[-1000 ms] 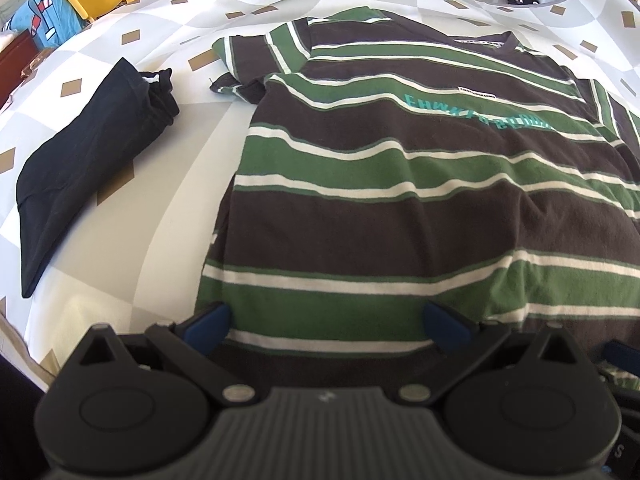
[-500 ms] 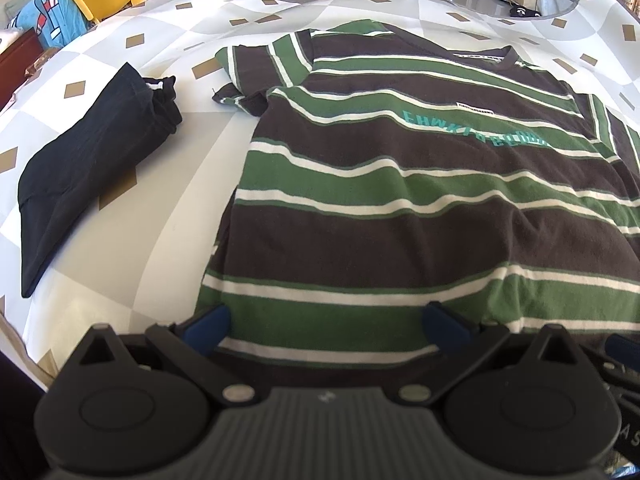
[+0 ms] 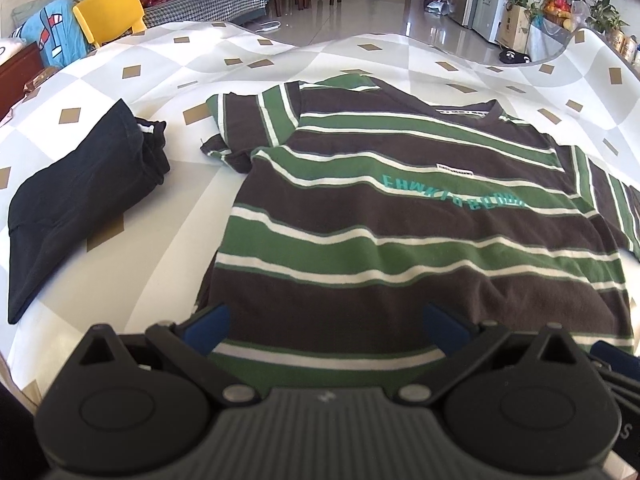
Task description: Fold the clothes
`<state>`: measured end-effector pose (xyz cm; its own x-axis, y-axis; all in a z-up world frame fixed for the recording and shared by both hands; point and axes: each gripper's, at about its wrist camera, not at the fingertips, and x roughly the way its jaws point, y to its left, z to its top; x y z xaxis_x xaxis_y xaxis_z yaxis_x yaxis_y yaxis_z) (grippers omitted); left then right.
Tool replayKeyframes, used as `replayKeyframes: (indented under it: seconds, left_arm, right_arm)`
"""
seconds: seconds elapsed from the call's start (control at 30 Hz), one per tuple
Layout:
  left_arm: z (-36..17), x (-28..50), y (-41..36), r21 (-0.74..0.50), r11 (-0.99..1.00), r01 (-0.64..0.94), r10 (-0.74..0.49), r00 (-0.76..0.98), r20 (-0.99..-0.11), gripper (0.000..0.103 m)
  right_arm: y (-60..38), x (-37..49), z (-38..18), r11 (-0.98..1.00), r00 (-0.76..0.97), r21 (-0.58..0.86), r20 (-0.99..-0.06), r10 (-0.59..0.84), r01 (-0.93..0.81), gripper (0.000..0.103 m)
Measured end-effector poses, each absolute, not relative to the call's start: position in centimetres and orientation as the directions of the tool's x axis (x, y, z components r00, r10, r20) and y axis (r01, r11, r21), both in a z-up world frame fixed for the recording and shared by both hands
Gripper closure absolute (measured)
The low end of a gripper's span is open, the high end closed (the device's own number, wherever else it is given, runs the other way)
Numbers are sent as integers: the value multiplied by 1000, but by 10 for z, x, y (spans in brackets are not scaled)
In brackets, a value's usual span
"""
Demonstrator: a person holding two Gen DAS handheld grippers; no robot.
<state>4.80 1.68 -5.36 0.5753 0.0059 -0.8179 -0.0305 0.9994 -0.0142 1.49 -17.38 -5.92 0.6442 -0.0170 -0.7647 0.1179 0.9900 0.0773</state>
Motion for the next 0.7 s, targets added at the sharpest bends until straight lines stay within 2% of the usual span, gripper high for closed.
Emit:
replayKeyframes:
  seconds: [0.27,0.7]
  left_arm:
    - [-67,55,23,-6,997,-74,36,547,-836,0]
    - [-66,51,26,-3,997,-77,40,539,-842,0]
  right_arm:
    - [-168,16,-66,996,630,-2,-774,-58,90,59]
    - [-184,13,-75,984,529,4,-844,-91,176,56]
